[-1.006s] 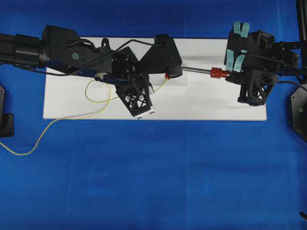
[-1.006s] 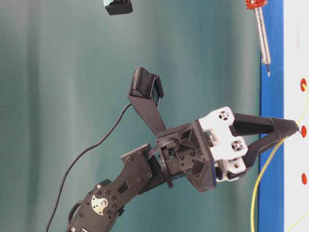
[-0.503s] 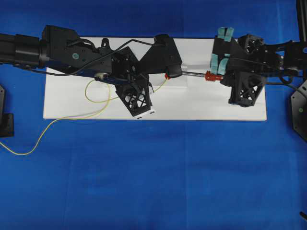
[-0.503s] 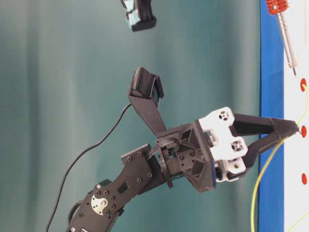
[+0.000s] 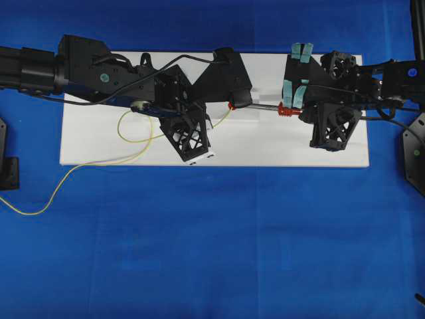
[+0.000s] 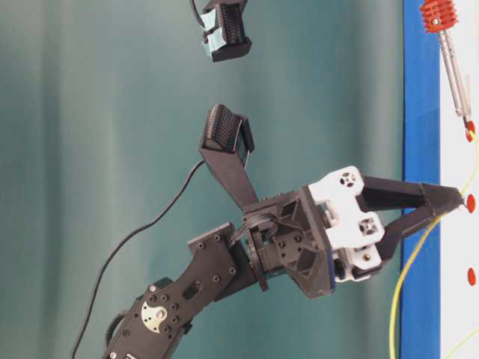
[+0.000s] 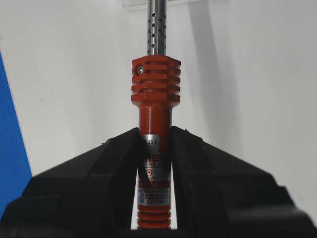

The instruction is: Touch the tip of the soldering iron to the tip of the solder at the mark.

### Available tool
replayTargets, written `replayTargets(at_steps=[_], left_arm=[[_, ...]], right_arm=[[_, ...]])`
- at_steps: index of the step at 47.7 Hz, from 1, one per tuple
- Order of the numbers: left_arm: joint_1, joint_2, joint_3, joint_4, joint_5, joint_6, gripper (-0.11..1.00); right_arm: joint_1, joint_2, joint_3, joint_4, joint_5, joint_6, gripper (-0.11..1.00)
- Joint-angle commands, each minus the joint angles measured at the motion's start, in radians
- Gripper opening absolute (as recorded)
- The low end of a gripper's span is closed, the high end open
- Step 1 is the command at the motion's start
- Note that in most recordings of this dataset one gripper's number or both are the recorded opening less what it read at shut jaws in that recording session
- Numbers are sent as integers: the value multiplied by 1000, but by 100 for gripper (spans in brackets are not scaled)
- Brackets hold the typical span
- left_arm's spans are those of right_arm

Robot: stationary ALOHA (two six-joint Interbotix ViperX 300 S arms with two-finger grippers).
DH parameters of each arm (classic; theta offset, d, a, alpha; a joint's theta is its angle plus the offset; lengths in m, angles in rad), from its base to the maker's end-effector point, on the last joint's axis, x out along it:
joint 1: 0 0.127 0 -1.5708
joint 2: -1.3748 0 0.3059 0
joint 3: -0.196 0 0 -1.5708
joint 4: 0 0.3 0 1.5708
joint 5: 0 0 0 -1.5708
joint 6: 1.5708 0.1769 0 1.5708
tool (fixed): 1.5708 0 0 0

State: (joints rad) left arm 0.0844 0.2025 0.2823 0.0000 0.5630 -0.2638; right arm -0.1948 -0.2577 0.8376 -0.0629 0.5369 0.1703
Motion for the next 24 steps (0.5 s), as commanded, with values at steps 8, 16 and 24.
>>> replayTargets(at_steps=[8, 16, 24], left_arm=[[0, -15, -21, 3, 2, -2, 3], [2, -15, -23, 3, 5, -3, 3], [0, -15, -23, 2, 5, -5, 3]], right_arm=[[-2, -8, -17, 0, -8, -2, 6], [-2, -8, -17, 0, -5, -2, 6], [-3, -8, -17, 0, -5, -2, 6]])
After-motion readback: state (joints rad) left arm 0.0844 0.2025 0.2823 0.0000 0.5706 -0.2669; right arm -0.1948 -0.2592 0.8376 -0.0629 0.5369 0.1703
